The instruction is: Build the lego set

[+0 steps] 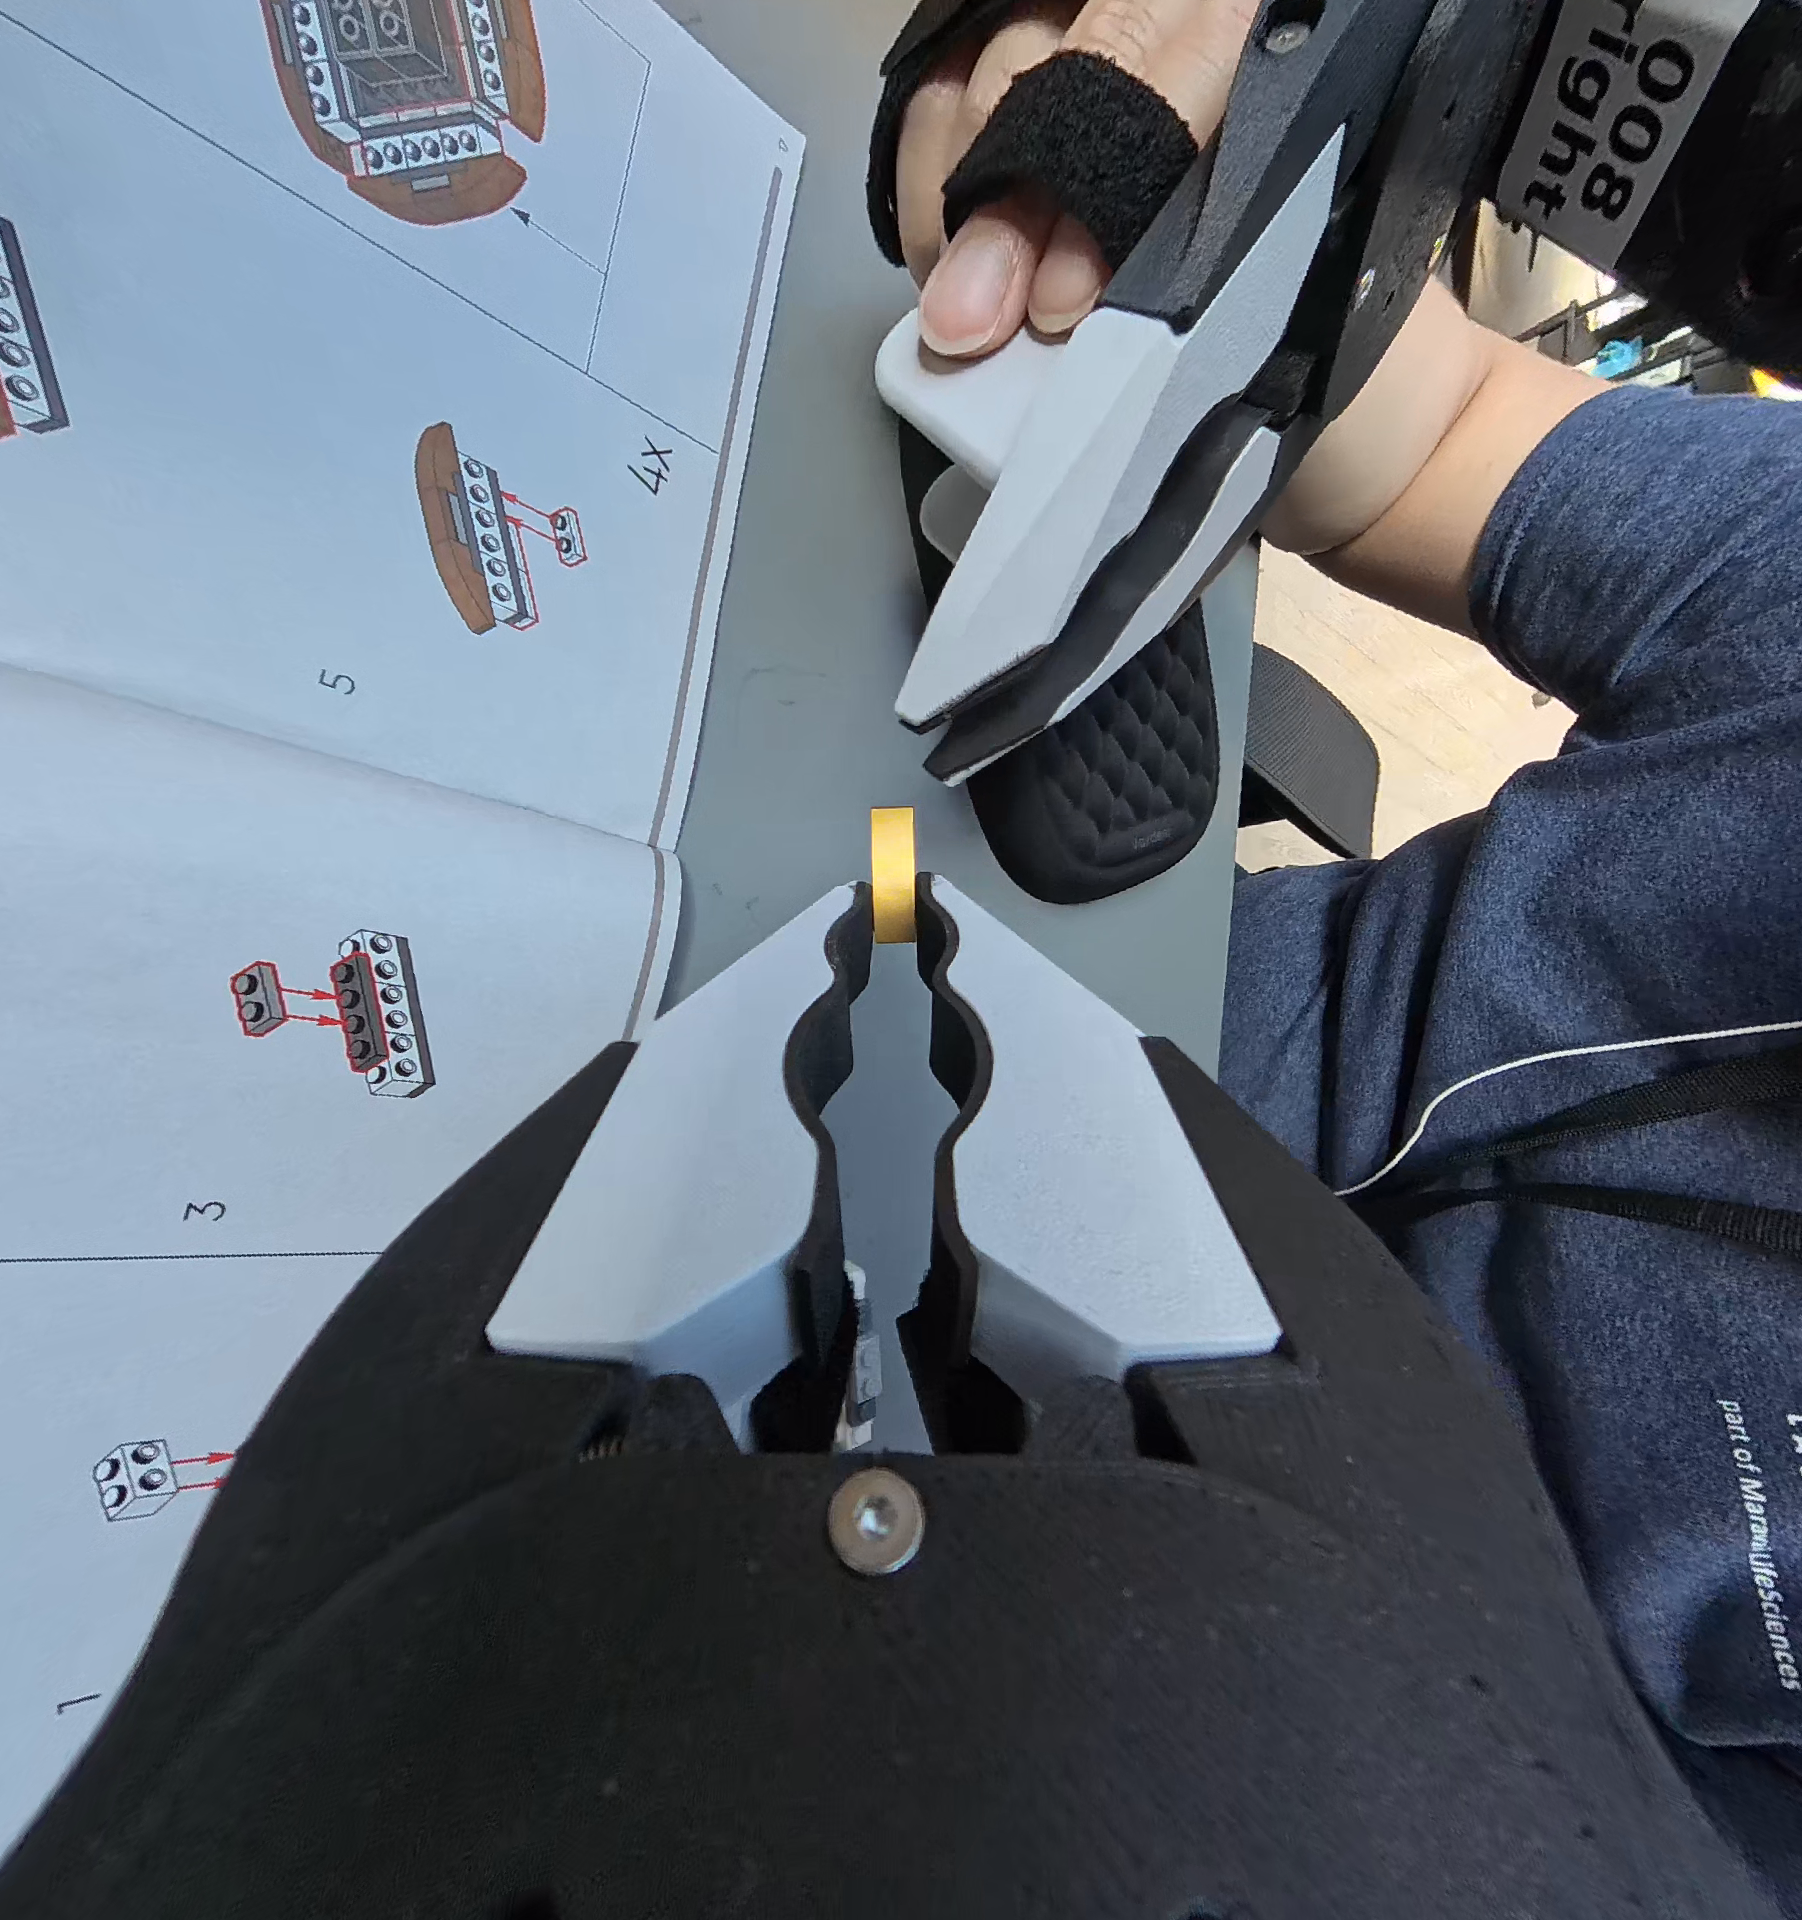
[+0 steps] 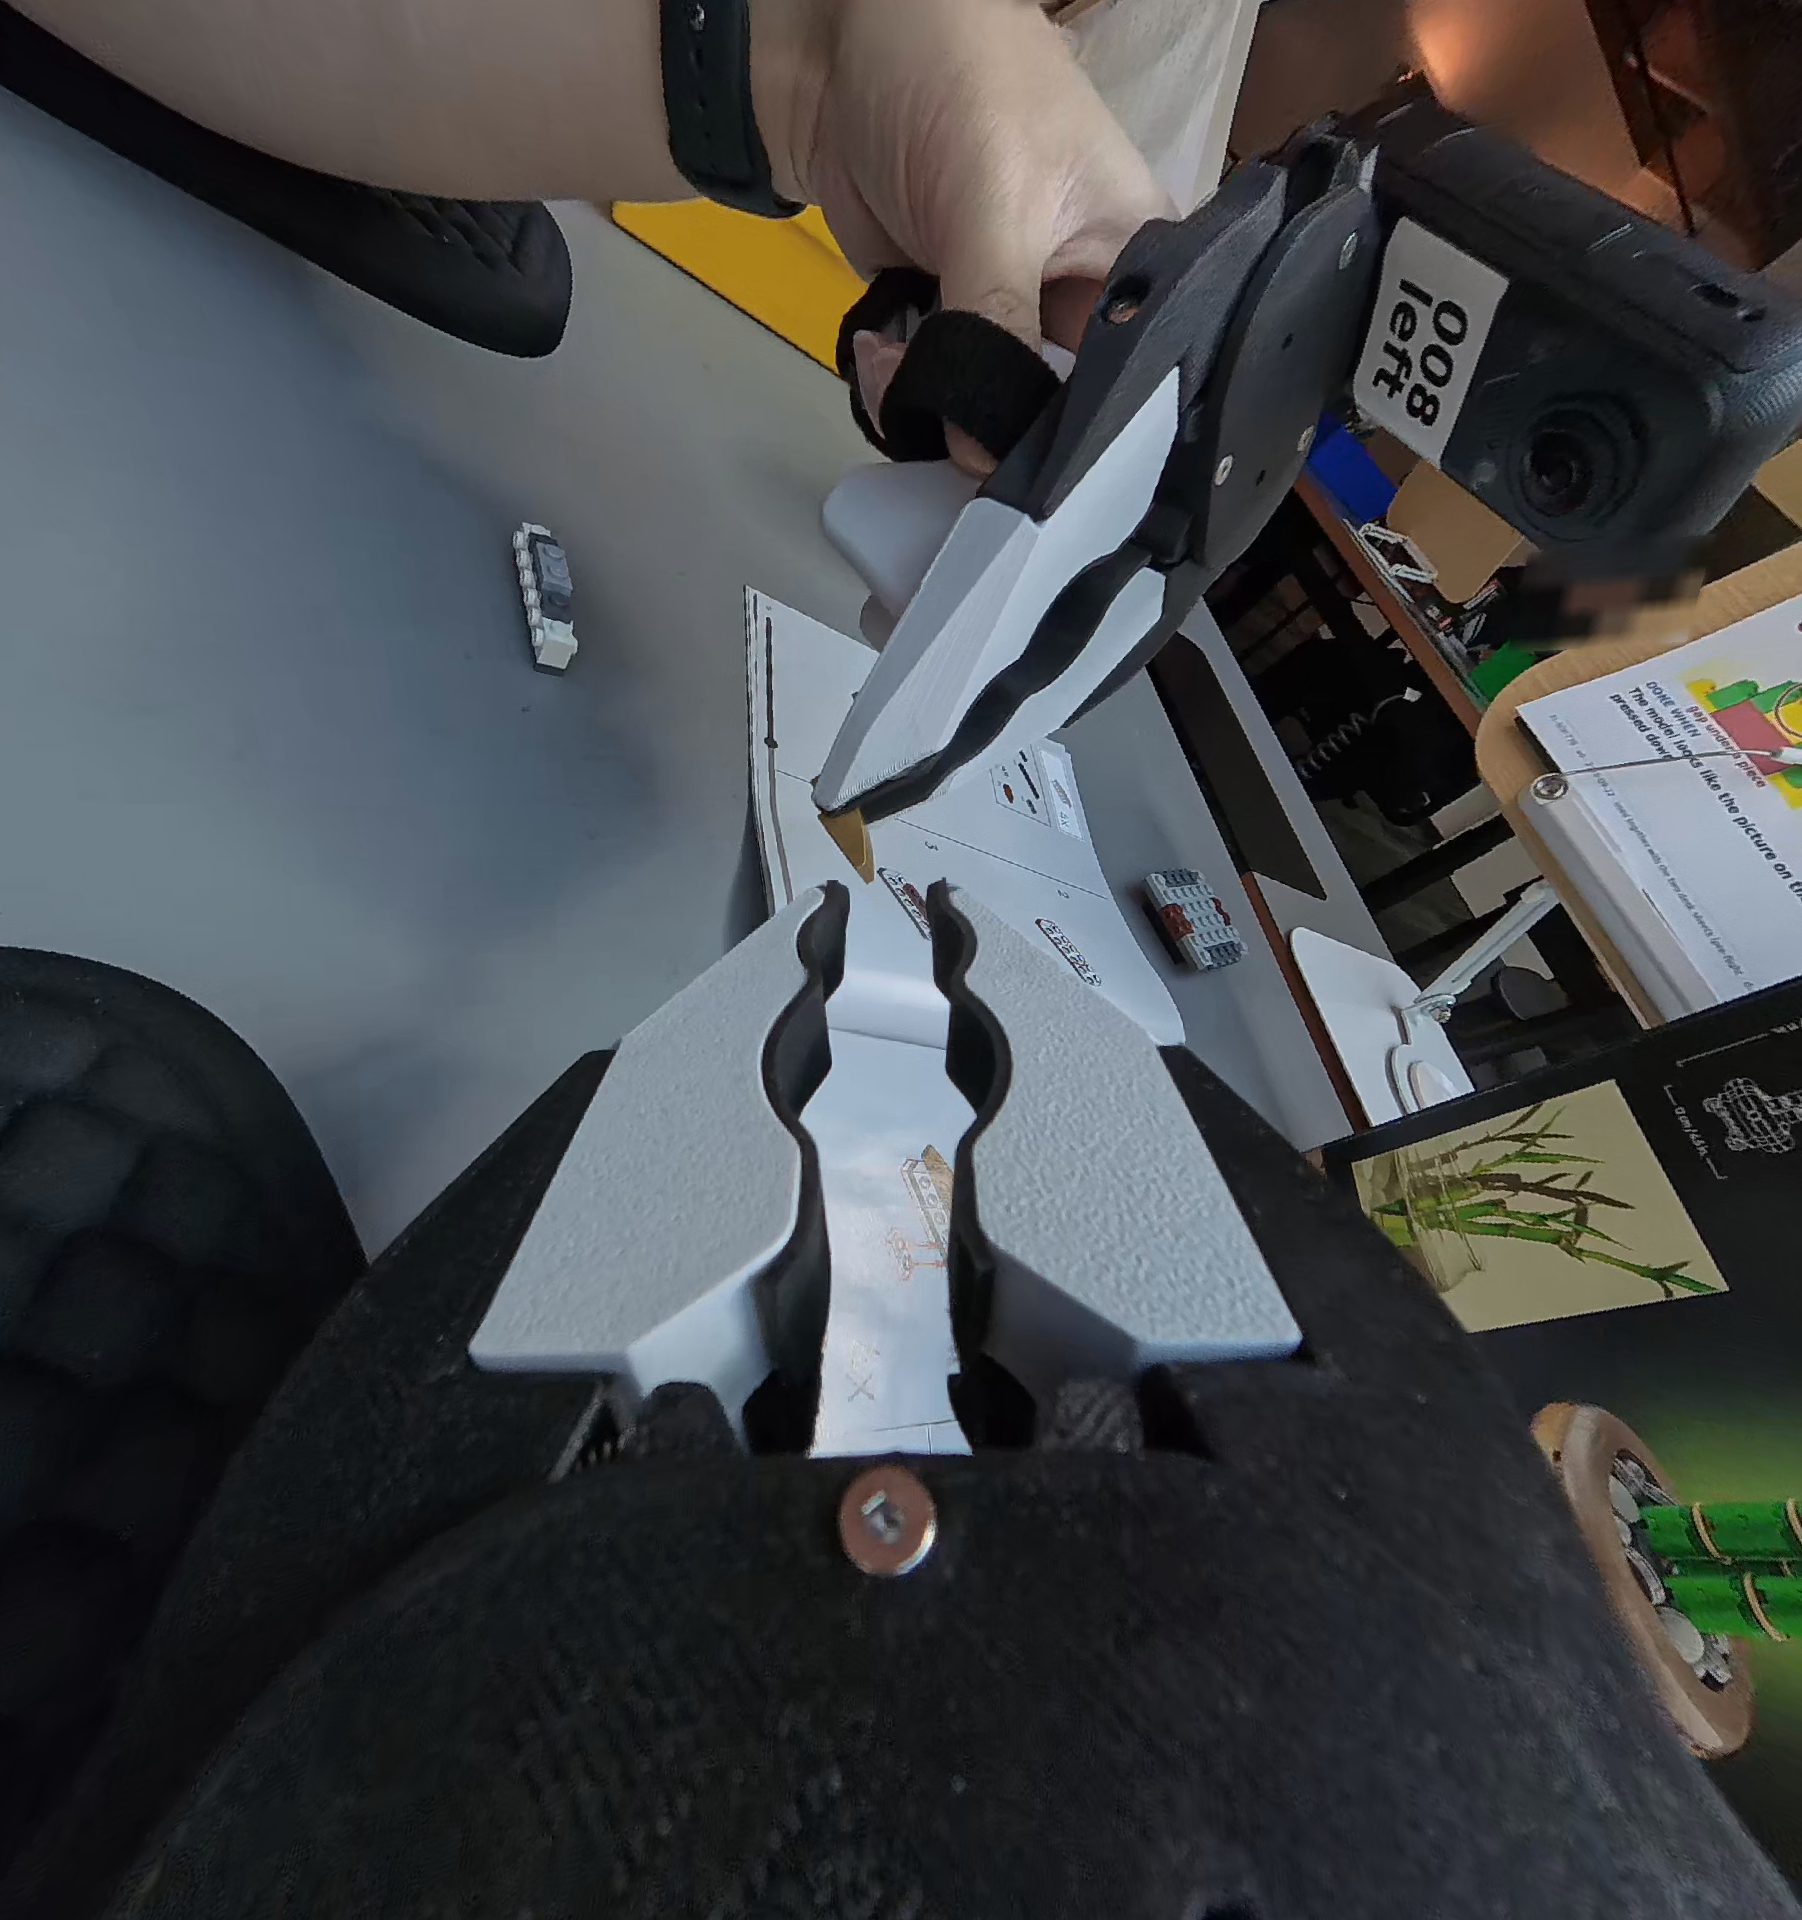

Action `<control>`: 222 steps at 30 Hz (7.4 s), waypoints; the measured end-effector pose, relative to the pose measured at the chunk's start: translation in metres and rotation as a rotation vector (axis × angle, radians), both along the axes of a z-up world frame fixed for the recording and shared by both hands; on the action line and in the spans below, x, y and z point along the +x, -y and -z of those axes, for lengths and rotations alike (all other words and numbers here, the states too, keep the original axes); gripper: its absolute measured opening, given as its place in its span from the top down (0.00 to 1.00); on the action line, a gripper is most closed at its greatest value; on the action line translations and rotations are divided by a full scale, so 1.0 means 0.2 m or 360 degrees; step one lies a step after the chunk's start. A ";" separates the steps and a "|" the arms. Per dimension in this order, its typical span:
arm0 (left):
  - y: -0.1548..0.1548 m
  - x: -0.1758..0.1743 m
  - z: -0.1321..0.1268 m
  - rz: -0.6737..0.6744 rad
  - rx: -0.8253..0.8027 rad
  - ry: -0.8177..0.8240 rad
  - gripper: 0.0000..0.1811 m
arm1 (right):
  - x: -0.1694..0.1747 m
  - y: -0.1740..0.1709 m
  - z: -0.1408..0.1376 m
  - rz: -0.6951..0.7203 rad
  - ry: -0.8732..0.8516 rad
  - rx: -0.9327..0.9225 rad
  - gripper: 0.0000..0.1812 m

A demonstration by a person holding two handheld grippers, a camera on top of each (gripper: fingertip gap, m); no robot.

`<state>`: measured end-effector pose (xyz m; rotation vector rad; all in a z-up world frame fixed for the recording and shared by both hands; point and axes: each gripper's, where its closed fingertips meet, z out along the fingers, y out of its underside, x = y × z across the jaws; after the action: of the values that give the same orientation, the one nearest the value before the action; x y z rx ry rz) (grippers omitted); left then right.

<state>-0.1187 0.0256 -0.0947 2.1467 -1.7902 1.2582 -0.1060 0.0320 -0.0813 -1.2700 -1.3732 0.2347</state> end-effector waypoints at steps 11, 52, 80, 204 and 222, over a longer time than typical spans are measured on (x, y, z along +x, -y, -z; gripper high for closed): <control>0.03 0.00 0.02 0.0169 0.0276 0.0027 0.97 | -0.04 0.04 0.01 -0.0065 0.0052 0.0030 0.90; -0.04 -0.01 -0.07 0.0016 0.0045 0.0151 0.92 | 0.80 -0.42 -0.24 0.1293 0.0140 0.0693 0.98; -0.17 -0.10 -0.11 -0.0116 0.0135 0.0132 0.93 | 0.40 -0.23 0.21 0.0342 0.0497 0.0171 0.97; -0.53 -2.54 0.21 -0.0893 0.0282 -0.1124 0.97 | -1.37 -0.34 -0.96 -0.0053 -0.0177 -0.0008 0.92; -0.63 -2.79 0.13 -0.1299 0.0429 -0.1193 0.84 | -1.12 -0.34 -1.08 0.0188 -0.0141 0.0200 0.92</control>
<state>-0.6760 0.1508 -0.1210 3.0482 -0.8198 0.1176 -0.3299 0.0999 0.1341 -1.2168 -1.2144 0.1199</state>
